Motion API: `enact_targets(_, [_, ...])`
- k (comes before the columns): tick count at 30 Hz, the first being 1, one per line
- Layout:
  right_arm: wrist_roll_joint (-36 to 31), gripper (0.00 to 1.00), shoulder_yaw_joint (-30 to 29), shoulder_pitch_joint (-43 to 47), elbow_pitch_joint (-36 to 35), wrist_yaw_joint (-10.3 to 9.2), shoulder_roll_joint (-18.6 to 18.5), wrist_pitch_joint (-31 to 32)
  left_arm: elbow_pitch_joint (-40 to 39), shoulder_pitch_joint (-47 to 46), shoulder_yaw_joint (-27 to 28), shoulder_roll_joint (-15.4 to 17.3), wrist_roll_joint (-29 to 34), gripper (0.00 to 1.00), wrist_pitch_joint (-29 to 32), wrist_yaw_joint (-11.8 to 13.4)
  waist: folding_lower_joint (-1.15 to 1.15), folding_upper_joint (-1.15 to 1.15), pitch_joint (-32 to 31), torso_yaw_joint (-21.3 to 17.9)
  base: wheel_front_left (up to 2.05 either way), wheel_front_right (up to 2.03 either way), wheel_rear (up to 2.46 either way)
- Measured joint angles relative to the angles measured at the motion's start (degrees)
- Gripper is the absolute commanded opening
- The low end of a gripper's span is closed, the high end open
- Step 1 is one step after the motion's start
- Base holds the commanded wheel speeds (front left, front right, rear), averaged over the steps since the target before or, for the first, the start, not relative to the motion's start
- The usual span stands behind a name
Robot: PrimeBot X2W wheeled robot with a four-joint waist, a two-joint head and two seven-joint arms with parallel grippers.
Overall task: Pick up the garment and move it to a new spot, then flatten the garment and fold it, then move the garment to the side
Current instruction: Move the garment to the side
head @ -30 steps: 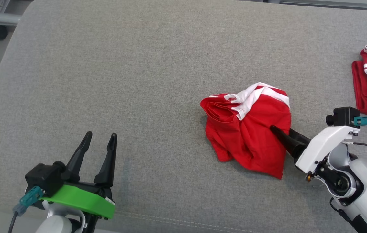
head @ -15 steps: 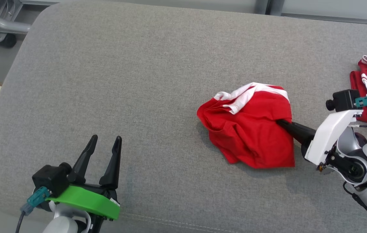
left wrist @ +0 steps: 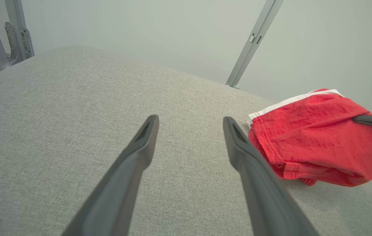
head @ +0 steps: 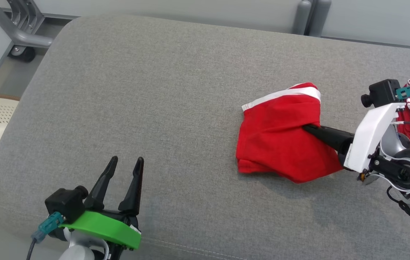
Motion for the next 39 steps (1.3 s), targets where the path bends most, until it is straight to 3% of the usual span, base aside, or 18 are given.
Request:
enact_targets(5, [1.0,0.0,-0.7,0.0,-0.6,-2.07,-0.9,2.7,-0.7,1.5,2.4,0.5,0.0,1.0,0.0,0.1,0.0,0.0,0.2,-0.1,0.0,0.0,0.0])
enact_targets(11, [0.5,0.0,-4.0,-1.3,-0.1,-5.49,-7.4,4.7,-1.7,1.5,2.8,0.8,0.6,1.0,0.0,0.1,0.0,0.0,1.8,-1.6,0.0,0.0,0.0])
enact_targets(16, [-0.8,0.0,-6.7,-3.2,0.2,-6.49,-11.8,5.5,-2.9,1.3,3.1,0.9,1.1,1.0,0.0,0.0,0.0,0.0,3.5,-3.2,0.0,0.0,0.0])
enact_targets(21, [-1.3,0.0,-9.0,-5.2,0.5,-6.98,-13.9,5.6,-3.2,0.7,3.5,0.9,1.4,1.0,0.0,-0.4,0.0,0.0,5.3,-4.9,0.0,0.0,0.0])
enact_targets(39, [-1.3,0.0,-11.3,-8.5,-1.7,-7.06,-14.5,5.9,-2.4,-1.1,3.1,0.6,2.1,1.0,0.0,-1.5,0.0,0.0,8.0,-6.6,0.0,0.0,0.0])
